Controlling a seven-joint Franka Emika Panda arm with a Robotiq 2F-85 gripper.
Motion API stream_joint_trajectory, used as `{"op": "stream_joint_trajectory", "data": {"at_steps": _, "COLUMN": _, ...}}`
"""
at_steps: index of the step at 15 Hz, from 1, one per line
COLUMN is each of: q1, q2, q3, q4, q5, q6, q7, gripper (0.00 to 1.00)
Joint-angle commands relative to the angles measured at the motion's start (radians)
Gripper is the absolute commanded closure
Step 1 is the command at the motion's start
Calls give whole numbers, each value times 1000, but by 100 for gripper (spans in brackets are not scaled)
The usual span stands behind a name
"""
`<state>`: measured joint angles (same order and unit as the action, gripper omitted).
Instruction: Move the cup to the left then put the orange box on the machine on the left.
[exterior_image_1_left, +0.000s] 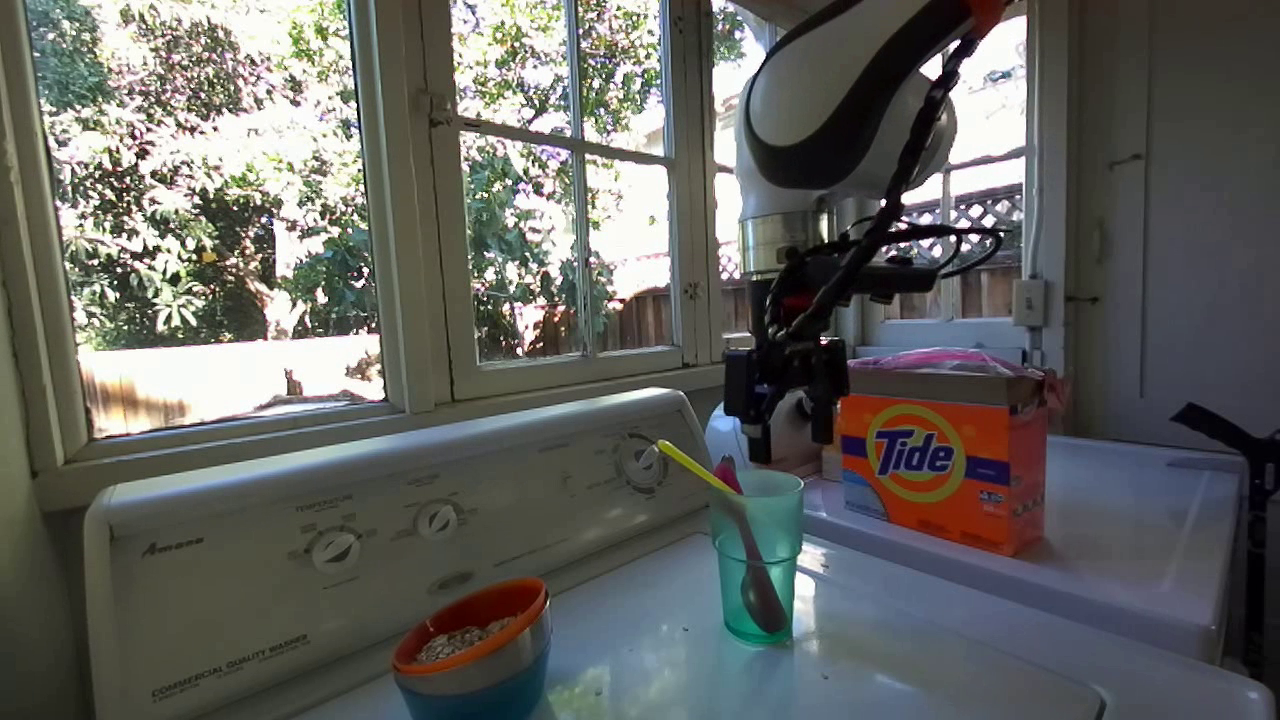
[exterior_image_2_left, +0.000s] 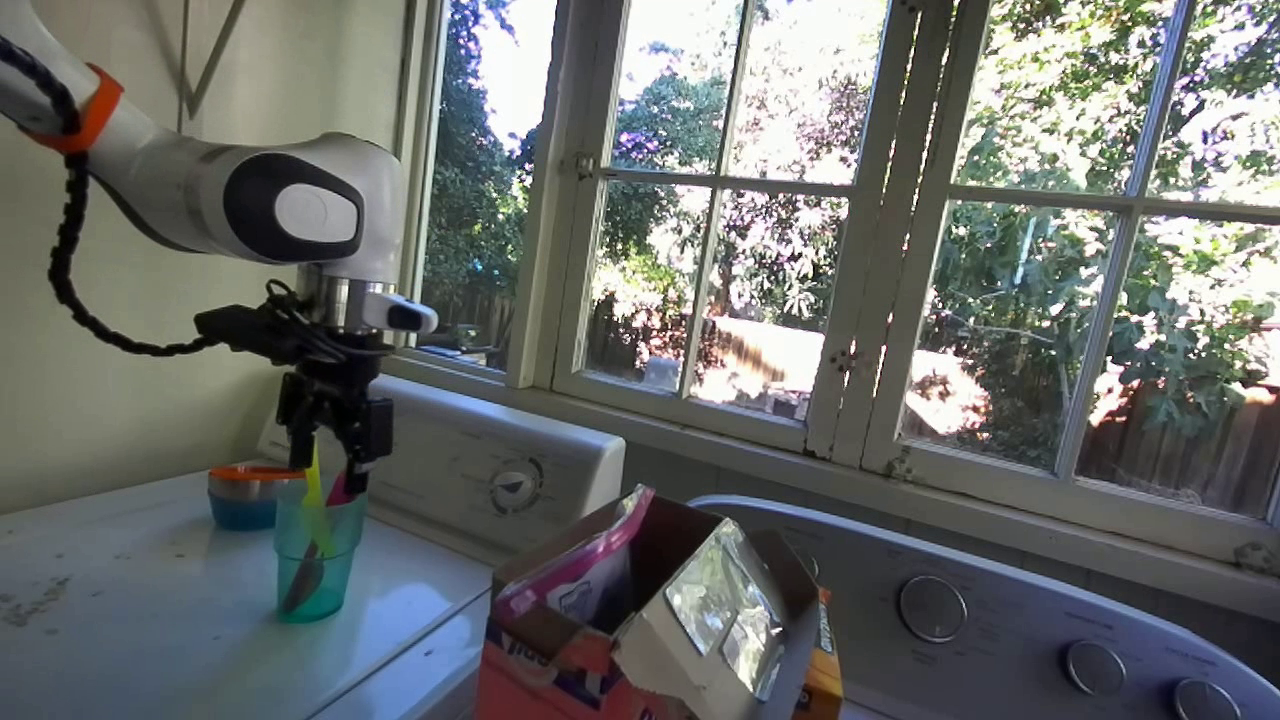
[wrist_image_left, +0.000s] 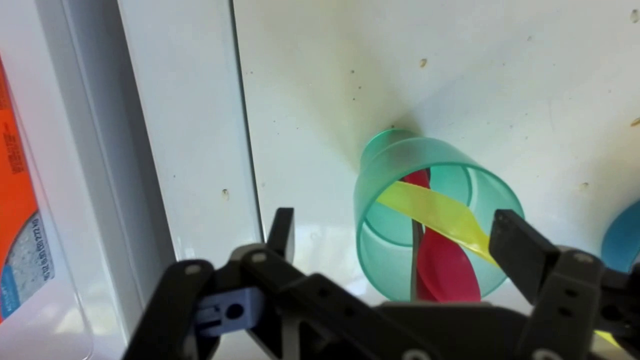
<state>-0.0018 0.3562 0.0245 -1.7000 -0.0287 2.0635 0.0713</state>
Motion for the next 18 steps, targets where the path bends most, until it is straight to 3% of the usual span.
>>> {"op": "stream_joint_trajectory", "data": {"at_steps": 1, "q1": 11, "q2": 56, "q3": -8, "q4": 60, "q5": 15, "q6": -46, "q7": 10, "gripper": 0}}
{"op": "stream_joint_trajectory", "data": {"at_steps": 10, "q1": 7, "q2": 149, "q3": -33, "q4": 134, "q5": 10, "q6": -86, "q7": 31, "gripper": 0}}
{"op": "stream_joint_trajectory", "data": {"at_steps": 11, "q1": 7, "q2": 156, "q3": -34, "q4": 143, "q5": 11, "q6": -93, "q7": 32, "gripper": 25}}
{"op": "stream_joint_trajectory", "data": {"at_steps": 12, "q1": 8, "q2": 162, "q3": -35, "q4": 152, "q5": 11, "q6": -99, "q7": 34, "gripper": 26}}
{"op": "stream_joint_trajectory", "data": {"at_steps": 18, "q1": 11, "q2": 178, "q3": -35, "q4": 191, "q5": 8, "q6": -110, "q7": 41, "gripper": 73}}
